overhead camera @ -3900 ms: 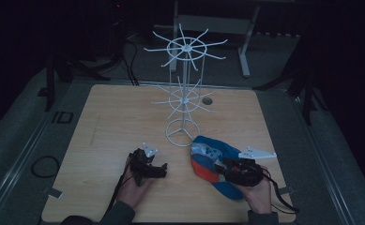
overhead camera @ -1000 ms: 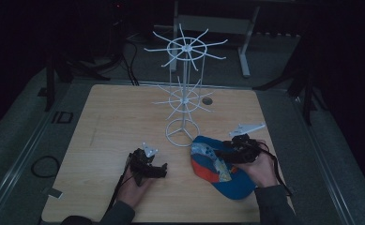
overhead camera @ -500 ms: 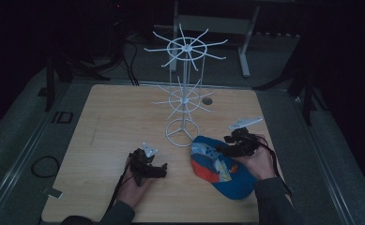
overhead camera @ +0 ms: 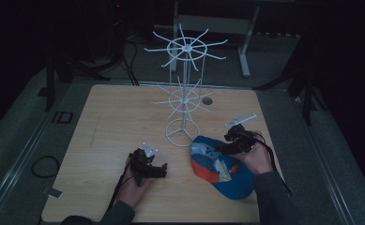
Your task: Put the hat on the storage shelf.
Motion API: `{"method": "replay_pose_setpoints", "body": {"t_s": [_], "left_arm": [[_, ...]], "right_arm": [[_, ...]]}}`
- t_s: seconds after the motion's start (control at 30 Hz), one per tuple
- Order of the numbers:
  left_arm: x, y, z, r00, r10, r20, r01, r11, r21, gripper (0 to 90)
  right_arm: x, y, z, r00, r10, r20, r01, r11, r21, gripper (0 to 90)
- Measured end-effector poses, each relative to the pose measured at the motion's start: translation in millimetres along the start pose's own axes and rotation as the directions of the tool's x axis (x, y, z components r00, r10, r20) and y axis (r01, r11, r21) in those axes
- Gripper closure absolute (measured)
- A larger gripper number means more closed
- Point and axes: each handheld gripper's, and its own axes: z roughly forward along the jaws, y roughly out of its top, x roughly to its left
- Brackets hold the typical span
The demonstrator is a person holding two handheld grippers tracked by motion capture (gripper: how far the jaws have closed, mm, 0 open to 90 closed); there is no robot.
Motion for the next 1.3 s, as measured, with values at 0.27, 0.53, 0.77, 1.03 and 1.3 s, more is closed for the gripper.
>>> {"method": "replay_pose_setpoints", "body": {"t_s": [0.27, 0.53, 0.77, 1.03, 1.3], "left_arm": [[0.0, 0.0, 0.0, 1.0000, 0.000, 0.000, 0.000, 1.0000, 0.000, 2.6], [0.0, 0.0, 0.0, 1.0000, 0.000, 0.000, 0.000, 1.0000, 0.000, 2.6], [0.2, 0.0, -0.1, 1.0000, 0.003, 0.000, -0.003, 1.0000, 0.002, 2.6], [0.1, 0.0, -0.1, 1.0000, 0.002, 0.000, -0.002, 1.0000, 0.002, 2.6], [0.0, 0.0, 0.0, 1.0000, 0.000, 0.001, 0.000, 1.0000, 0.000, 2.6]], "right_arm": [[-4.2, 3.1, 5.7, 0.9999, -0.002, 0.014, 0.001, 1.000, 0.023, 31.2], [-3.7, 6.3, 14.7, 0.9997, -0.014, 0.020, 0.013, 0.998, 0.057, 29.3], [-4.3, 9.5, 21.4, 0.9994, -0.024, 0.026, 0.022, 0.996, 0.081, 28.8], [-5.0, 13.0, 30.1, 0.9992, -0.035, 0.020, 0.032, 0.994, 0.109, 26.7], [-1.1, 14.9, 40.9, 0.9977, -0.060, 0.031, 0.054, 0.987, 0.152, 26.3]]}}
